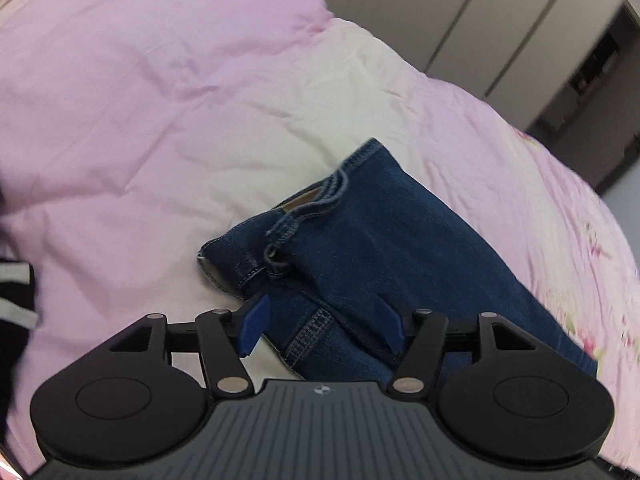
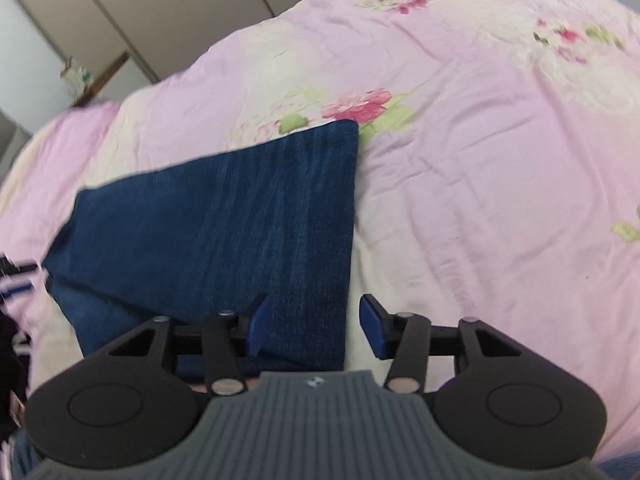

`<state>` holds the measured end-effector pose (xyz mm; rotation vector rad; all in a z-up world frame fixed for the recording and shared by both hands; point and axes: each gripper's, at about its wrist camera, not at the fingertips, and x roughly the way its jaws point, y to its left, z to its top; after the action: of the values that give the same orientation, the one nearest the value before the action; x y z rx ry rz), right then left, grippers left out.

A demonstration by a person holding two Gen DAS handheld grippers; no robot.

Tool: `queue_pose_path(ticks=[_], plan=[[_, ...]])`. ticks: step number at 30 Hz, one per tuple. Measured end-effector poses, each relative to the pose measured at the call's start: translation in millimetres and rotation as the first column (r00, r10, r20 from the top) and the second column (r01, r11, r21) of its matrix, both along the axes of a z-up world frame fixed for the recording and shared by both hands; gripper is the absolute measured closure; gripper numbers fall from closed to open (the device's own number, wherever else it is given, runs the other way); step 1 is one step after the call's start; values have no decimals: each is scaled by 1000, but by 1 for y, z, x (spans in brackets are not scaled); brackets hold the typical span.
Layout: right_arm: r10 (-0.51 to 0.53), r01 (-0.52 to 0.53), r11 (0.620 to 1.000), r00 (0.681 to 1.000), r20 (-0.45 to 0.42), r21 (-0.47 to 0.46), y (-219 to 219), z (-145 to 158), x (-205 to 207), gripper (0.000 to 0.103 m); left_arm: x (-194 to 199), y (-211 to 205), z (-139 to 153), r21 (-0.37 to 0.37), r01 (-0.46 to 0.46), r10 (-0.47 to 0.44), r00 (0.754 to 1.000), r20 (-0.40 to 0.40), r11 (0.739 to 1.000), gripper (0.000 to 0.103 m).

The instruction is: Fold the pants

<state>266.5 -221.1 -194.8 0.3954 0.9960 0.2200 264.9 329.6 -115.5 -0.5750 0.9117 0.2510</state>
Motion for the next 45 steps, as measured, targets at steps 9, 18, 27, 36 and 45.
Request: queue_pose_path(ticks=[9, 18, 27, 36, 45], plan=[[-121, 148, 960, 985, -123, 238, -25, -46, 33, 57, 13, 47, -63, -186, -187, 188, 982, -10, 965, 21], [-119, 175, 910, 979, -168, 377, -21, -83, 55, 78, 22, 41, -70, -120, -157, 159, 987, 11, 980, 60], [-164, 197, 824, 980, -109, 530, -42, -19, 52, 97, 26, 5, -17, 22, -116, 116, 992, -42, 993, 81], [-213, 224, 885, 974, -72, 408, -154, 48, 16, 97, -32, -118, 0, -62, 111, -114, 992, -51, 992, 82], [-311, 378, 870, 919, -243, 316, -248, -9, -32, 97, -42, -161, -53, -145, 68, -88, 986, -141, 987, 76]])
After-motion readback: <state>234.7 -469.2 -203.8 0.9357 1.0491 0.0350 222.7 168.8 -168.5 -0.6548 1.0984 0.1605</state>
